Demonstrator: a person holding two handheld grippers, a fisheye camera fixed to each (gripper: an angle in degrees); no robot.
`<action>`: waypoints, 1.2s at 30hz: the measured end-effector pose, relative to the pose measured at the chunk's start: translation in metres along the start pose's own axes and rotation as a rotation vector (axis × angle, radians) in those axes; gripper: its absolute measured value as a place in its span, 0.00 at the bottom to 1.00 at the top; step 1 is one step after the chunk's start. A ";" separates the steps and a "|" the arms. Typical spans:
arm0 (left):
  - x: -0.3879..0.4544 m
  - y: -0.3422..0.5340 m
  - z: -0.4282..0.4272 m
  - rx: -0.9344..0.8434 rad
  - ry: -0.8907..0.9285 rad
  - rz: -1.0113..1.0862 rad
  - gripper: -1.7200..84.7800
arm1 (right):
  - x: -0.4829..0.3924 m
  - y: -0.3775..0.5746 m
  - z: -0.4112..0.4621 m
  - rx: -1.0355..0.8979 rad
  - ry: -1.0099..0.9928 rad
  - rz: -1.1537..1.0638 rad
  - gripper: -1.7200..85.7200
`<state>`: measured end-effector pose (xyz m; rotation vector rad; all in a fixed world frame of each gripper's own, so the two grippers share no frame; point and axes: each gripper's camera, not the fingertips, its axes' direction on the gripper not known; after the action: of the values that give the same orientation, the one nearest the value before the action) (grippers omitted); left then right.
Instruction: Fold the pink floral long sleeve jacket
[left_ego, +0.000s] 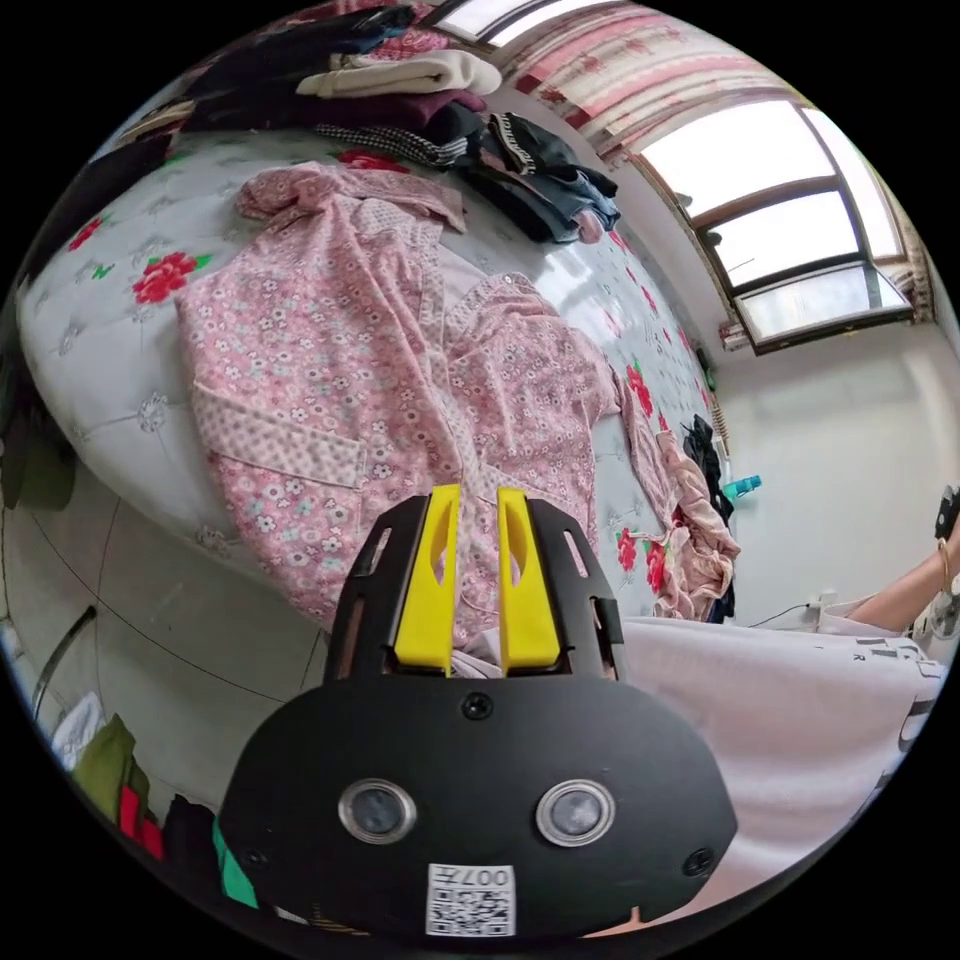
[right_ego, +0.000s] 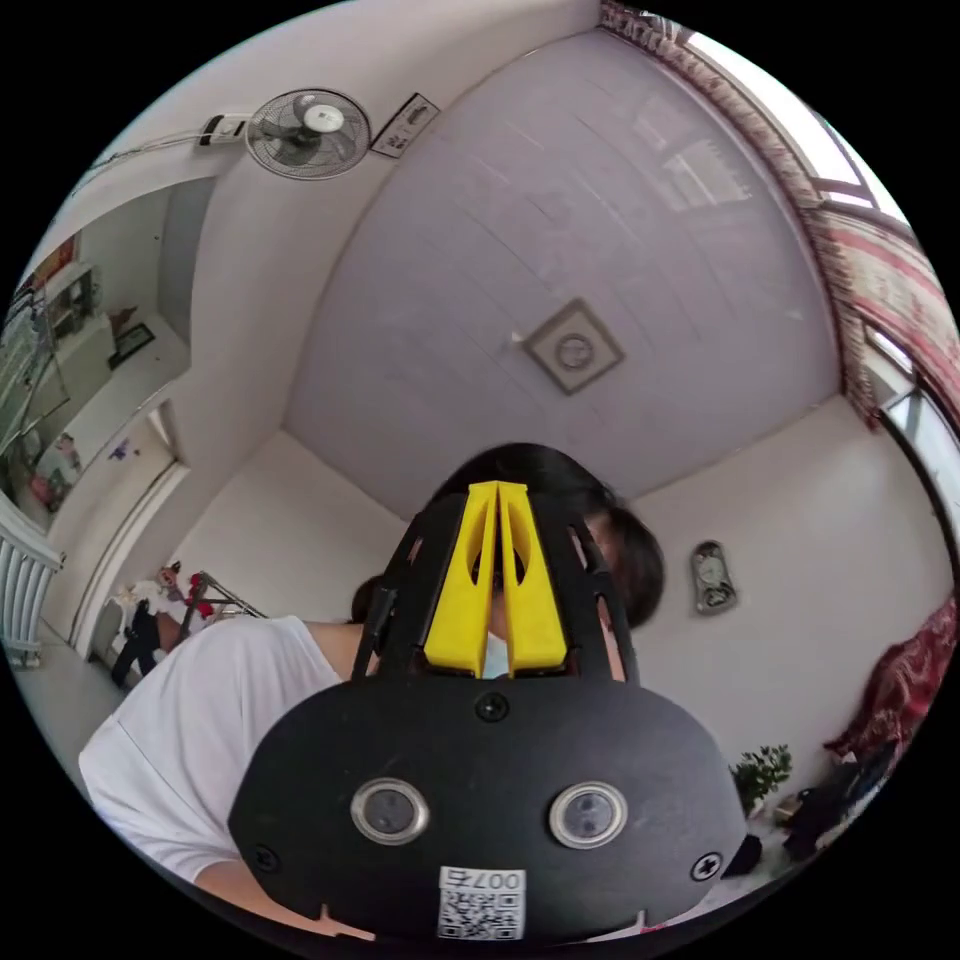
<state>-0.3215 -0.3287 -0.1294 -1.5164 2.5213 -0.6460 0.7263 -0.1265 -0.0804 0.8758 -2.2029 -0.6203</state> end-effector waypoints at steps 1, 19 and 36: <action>-0.005 0.001 0.000 0.003 0.007 -0.015 0.09 | -0.004 0.001 0.012 -0.002 -0.016 -0.003 0.02; -0.054 -0.003 -0.002 0.034 0.060 -0.113 0.09 | -0.072 0.018 0.068 -0.057 0.125 -0.008 0.02; -0.038 -0.013 0.011 0.018 0.039 -0.085 0.09 | -0.053 0.007 0.076 -0.023 0.120 -0.016 0.02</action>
<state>-0.2884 -0.3042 -0.1381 -1.6275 2.4838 -0.7142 0.6967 -0.0694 -0.1476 0.8960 -2.0791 -0.5843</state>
